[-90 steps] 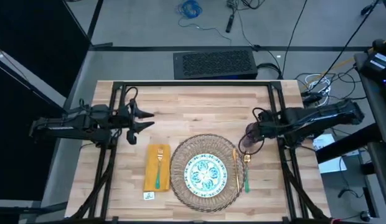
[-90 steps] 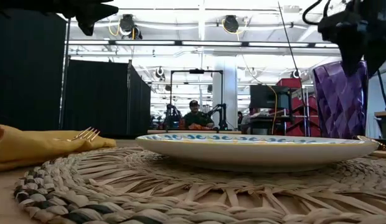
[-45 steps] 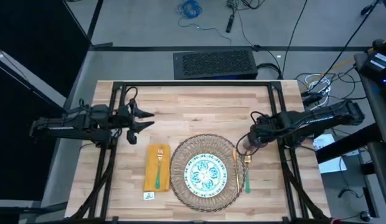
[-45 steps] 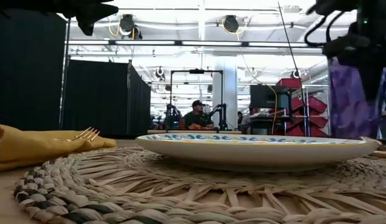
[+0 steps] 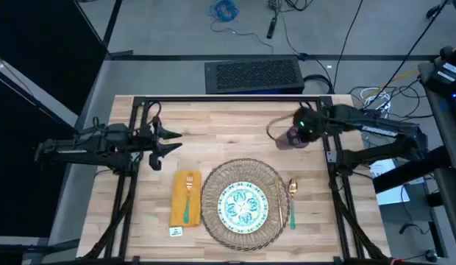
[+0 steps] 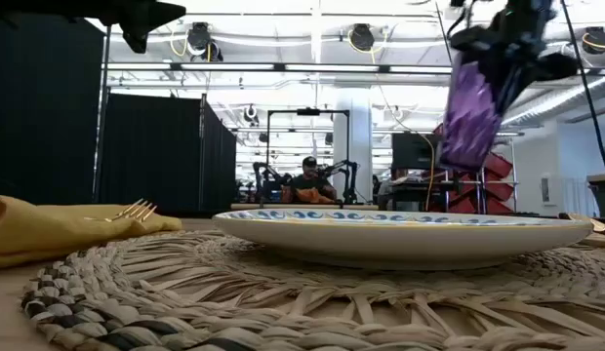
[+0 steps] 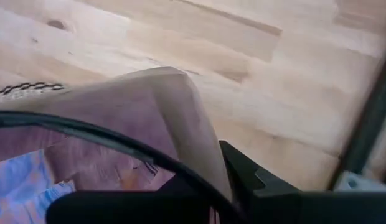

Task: Set table place
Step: Move the cup to the top of the brown table mat

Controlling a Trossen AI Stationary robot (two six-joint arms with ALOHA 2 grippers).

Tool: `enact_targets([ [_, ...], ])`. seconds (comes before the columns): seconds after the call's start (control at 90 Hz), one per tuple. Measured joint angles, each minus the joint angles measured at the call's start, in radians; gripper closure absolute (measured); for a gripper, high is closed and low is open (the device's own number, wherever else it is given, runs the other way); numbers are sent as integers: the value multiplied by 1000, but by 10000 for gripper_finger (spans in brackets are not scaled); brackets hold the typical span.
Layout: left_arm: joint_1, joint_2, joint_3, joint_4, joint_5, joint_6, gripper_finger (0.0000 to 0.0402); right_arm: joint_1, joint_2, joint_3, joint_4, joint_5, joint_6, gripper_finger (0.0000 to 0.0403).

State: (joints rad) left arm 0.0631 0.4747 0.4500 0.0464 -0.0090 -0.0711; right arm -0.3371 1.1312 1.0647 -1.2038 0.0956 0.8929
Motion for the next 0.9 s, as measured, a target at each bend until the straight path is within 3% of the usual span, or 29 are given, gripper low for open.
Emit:
enact_targets([
  [0.222,0,0,0,7,0,0,261,-130,217,8,129,-148,-219,403],
  [0.533,0,0,0,6,0,29,261,-148,390,121,102,-155,-331,403],
  [0.9,0,0,0,5,0,27,261,-153,475,142,97,-155,-348,403],
])
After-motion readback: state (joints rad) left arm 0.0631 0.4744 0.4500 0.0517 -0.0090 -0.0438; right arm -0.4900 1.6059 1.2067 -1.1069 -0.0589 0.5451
